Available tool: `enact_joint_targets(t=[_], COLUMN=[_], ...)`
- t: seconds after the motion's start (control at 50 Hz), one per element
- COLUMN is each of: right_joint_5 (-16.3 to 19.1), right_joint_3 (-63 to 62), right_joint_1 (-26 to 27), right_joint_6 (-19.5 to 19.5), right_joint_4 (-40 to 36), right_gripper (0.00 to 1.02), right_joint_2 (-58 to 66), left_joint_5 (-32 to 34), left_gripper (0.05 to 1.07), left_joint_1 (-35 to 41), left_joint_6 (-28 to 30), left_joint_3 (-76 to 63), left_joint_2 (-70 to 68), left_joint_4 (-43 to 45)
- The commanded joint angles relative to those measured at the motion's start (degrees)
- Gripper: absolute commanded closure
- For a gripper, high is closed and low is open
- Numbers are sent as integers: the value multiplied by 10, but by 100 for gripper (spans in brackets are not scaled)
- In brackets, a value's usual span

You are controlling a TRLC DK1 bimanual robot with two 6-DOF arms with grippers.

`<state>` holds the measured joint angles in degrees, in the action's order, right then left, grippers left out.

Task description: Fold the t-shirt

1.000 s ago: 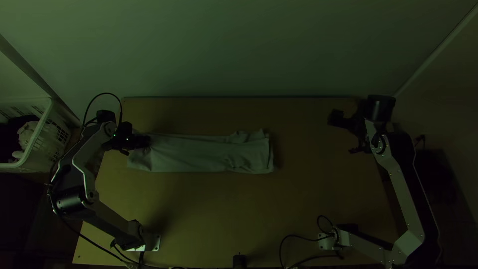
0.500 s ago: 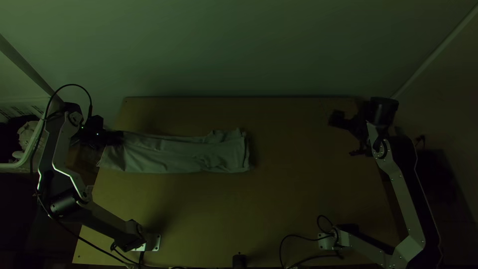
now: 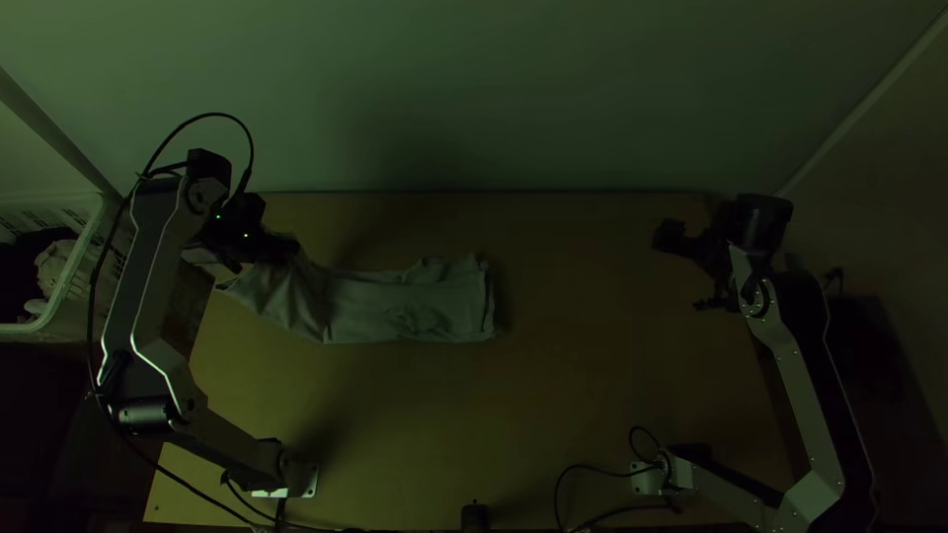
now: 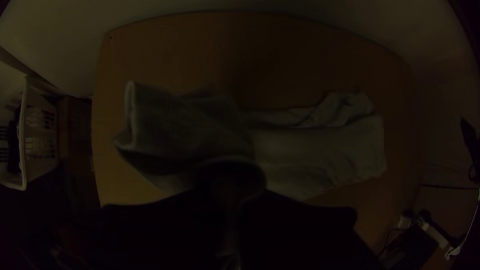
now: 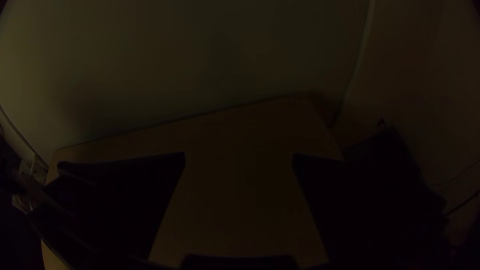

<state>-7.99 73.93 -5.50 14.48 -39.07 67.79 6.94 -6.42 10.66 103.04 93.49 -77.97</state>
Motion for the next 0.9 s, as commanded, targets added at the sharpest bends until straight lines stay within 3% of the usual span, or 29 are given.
enact_joint_targets(t=[0.0,0.42,0.88], right_joint_5=[0,0,0], right_joint_3=[-18,-45,-88], right_joint_1=[3,5,14], right_joint_6=[-6,-6,-7], right_joint_4=[7,14,30], right_gripper=[4,4,4], right_joint_2=[-14,-33,-53], left_joint_5=[-7,-50,-107], left_gripper=[105,105,105], left_joint_1=[48,234,374], left_joint_6=[-46,-182,-324], left_joint_3=[39,108,226], left_joint_2=[18,114,252], left_joint_4=[-24,-46,-46])
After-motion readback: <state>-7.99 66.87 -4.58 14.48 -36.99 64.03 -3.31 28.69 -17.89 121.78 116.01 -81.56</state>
